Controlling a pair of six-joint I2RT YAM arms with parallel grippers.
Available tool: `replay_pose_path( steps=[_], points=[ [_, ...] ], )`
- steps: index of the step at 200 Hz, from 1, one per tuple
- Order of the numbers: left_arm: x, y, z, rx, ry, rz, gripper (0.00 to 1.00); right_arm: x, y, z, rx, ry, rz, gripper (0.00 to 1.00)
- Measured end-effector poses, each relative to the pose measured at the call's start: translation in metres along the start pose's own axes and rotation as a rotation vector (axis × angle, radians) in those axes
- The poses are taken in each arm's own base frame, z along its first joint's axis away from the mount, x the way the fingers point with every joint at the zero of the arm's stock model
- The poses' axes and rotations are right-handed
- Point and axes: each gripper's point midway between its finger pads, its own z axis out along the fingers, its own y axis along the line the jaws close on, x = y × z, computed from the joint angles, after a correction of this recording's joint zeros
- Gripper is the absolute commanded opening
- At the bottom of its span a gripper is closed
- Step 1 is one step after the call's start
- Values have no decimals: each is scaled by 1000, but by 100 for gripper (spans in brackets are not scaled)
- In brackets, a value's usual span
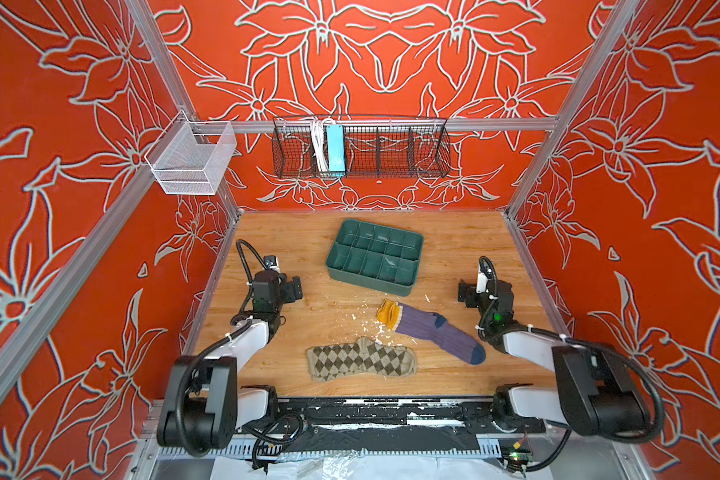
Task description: Roll the socks
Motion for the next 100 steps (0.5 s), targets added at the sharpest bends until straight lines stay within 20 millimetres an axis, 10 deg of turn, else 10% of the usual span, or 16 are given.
replay_pose_path(
  steps=[49, 100],
  points=[
    [-134, 4, -98, 21, -264, -319, 97, -113, -29, -49, 43, -138, 488, 98],
    [-123, -41, -153, 360, -250, -406, 97, -89, 25, -53, -261, 60, 601, 98]
  ],
)
